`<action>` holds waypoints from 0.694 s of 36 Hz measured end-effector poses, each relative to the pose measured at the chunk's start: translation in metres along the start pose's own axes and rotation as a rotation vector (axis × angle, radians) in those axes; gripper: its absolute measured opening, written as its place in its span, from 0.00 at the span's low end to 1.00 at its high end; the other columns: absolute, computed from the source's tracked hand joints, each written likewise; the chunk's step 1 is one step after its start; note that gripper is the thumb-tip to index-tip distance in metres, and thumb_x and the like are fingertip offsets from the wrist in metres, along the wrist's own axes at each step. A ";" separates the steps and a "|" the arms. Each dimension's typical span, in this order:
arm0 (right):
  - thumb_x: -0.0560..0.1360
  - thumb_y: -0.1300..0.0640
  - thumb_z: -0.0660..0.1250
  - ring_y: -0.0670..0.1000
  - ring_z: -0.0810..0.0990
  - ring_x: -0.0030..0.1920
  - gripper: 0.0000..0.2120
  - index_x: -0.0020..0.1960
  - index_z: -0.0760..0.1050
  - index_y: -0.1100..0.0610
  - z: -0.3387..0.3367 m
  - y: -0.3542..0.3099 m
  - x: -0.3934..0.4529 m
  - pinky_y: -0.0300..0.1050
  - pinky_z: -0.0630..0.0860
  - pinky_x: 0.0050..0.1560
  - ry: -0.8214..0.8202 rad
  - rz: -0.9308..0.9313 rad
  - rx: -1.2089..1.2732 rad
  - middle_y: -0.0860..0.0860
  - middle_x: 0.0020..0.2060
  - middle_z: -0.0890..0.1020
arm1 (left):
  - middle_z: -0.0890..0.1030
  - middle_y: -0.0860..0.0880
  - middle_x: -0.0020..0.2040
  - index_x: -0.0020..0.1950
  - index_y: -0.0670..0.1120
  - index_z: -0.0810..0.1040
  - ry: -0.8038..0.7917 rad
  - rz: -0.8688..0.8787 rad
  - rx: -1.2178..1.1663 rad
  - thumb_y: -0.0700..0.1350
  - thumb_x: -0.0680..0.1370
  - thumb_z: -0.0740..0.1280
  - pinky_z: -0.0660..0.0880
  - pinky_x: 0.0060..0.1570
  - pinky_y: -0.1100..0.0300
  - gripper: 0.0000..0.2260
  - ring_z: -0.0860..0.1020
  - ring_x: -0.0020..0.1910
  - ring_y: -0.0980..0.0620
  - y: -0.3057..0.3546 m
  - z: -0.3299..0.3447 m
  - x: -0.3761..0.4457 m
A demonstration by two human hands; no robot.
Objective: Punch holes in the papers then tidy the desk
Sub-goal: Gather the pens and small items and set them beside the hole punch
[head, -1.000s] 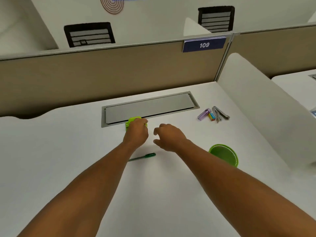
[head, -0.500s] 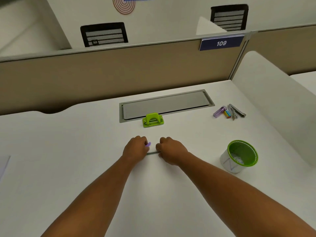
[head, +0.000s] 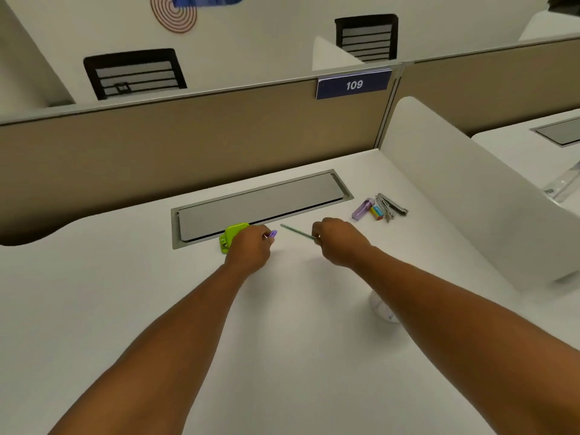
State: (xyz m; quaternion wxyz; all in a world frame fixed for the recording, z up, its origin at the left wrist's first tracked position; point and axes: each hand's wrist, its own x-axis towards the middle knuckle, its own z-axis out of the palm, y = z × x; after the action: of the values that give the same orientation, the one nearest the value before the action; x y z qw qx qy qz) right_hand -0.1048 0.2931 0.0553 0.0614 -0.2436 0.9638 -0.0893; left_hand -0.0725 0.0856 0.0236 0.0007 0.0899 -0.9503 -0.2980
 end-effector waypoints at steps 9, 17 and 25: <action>0.77 0.58 0.66 0.56 0.79 0.45 0.07 0.49 0.80 0.60 -0.040 0.095 0.014 0.46 0.74 0.44 0.128 0.329 0.049 0.55 0.46 0.82 | 0.82 0.43 0.49 0.55 0.43 0.82 -0.129 0.110 -0.003 0.47 0.80 0.64 0.73 0.47 0.53 0.11 0.78 0.47 0.45 0.088 0.052 0.057; 0.72 0.63 0.66 0.53 0.71 0.34 0.05 0.39 0.72 0.57 -0.037 0.152 0.029 0.42 0.64 0.34 0.104 0.513 -0.022 0.55 0.39 0.78 | 0.81 0.47 0.44 0.53 0.45 0.81 -0.109 0.115 0.019 0.48 0.80 0.65 0.74 0.44 0.56 0.09 0.76 0.41 0.48 0.133 0.097 0.108; 0.73 0.61 0.67 0.51 0.72 0.36 0.05 0.47 0.79 0.58 -0.017 0.184 0.047 0.41 0.63 0.32 0.039 0.533 -0.033 0.53 0.38 0.76 | 0.77 0.45 0.40 0.49 0.41 0.80 -0.103 0.052 0.004 0.48 0.80 0.65 0.71 0.40 0.58 0.11 0.78 0.42 0.47 0.165 0.129 0.144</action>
State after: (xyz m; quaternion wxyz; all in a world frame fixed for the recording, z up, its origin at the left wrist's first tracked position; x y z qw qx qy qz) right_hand -0.2329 0.4316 0.0312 0.0604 0.0197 0.9962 -0.0589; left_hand -0.2498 0.2669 0.0032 -0.0406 0.0497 -0.9518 -0.3001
